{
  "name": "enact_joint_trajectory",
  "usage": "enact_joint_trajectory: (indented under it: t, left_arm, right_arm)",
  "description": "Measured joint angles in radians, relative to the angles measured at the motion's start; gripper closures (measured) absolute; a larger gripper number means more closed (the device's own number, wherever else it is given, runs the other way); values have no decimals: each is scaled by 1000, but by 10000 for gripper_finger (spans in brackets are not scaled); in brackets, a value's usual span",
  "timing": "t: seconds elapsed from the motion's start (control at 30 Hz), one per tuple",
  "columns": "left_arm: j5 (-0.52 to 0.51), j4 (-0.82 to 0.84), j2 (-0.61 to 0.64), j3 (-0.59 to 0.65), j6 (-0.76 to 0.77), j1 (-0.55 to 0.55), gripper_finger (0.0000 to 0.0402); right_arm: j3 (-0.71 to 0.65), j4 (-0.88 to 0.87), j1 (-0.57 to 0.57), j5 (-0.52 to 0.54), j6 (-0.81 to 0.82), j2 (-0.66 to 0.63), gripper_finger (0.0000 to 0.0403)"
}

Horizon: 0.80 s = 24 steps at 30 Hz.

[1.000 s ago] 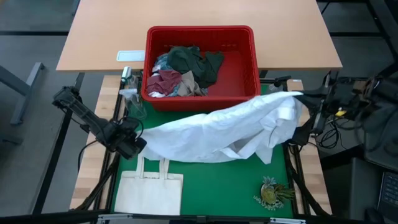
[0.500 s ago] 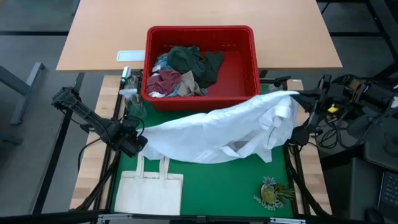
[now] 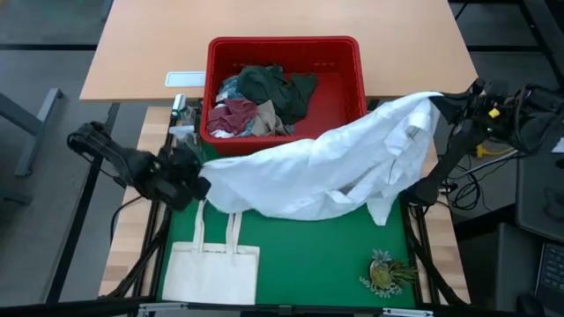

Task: Fold Laundry from Bin
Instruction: Fold the white polo shirt

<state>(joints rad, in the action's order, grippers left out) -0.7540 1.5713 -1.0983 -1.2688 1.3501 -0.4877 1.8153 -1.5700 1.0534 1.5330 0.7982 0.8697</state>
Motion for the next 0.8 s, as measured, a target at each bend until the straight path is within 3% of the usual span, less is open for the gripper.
enact_joint_trajectory:
  t: [0.17, 0.4, 0.67, 0.8]
  left_arm:
    - [-108, 1, 21, -145, -139, 56, 401]
    - [-167, 1, 22, -332, -324, 119, 401]
    - [-172, 0, 22, -431, -419, 163, 401]
    - [-168, 0, 21, -431, -419, 163, 401]
  right_arm:
    - [0, 1, 0, 2, 0, 0, 400]
    - [0, 84, 0, 1, -23, 64, 400]
    - [-1, 366, 0, -18, -302, 118, 400]
    - [-1, 563, 0, -87, -482, 132, 400]
